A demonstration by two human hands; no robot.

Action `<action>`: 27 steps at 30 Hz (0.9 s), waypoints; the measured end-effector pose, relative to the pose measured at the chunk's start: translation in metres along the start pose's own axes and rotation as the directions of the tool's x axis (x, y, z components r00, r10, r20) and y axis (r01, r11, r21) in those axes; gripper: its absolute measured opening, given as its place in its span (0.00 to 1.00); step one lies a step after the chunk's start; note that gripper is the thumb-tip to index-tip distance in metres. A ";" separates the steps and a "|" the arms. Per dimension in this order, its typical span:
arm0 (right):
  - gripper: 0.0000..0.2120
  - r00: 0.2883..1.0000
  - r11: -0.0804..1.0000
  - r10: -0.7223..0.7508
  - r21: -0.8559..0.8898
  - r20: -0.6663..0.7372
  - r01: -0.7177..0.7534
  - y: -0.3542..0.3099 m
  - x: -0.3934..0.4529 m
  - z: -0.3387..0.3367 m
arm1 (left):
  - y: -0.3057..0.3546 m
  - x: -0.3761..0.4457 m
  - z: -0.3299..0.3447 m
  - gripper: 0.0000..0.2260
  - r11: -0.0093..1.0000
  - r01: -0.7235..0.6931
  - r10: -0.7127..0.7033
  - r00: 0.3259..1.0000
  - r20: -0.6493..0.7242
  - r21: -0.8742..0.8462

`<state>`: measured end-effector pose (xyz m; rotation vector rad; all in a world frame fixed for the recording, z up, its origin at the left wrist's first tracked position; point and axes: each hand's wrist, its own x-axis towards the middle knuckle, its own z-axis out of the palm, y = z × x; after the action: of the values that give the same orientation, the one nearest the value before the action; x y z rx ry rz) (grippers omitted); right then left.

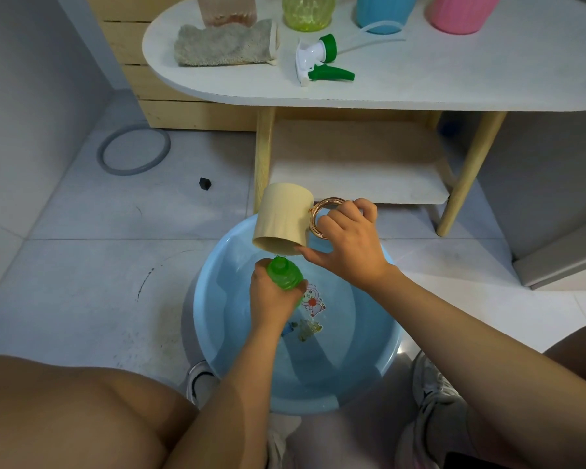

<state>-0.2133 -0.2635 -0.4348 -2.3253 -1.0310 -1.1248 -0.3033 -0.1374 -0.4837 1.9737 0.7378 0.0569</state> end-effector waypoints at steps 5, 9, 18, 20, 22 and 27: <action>0.21 1.000 1.000 -0.005 0.016 0.010 0.005 0.000 -0.001 0.000 | 0.000 0.000 0.000 0.29 1.000 -0.011 0.011 1.000 -0.008 -0.025; 0.20 0.997 0.996 0.077 0.037 0.012 -0.077 0.000 0.000 -0.002 | 0.000 0.001 0.000 0.27 0.998 -0.006 0.005 1.000 -0.014 -0.062; 0.19 0.822 0.933 0.332 -0.289 0.463 -0.214 0.016 -0.035 0.009 | -0.017 0.006 -0.002 0.32 0.998 -0.003 0.006 0.998 -0.064 0.055; 0.19 0.678 0.918 0.376 -0.354 0.632 -0.179 0.017 -0.047 0.011 | -0.019 0.007 -0.006 0.31 0.999 -0.005 0.007 0.998 -0.061 0.033; 0.22 0.537 0.908 0.407 -0.390 0.739 -0.150 0.018 -0.062 0.013 | -0.022 0.007 -0.009 0.31 1.000 -0.018 0.019 0.998 -0.061 0.005; 0.16 0.402 0.910 0.350 -0.408 0.846 0.067 0.005 -0.081 0.032 | -0.031 0.011 -0.015 0.31 0.999 -0.033 0.033 0.994 -0.106 0.008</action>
<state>-0.2266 -0.2848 -0.5181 -3.3755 -0.8722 0.2316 -0.3137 -0.1101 -0.5044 2.0007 0.7742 0.1806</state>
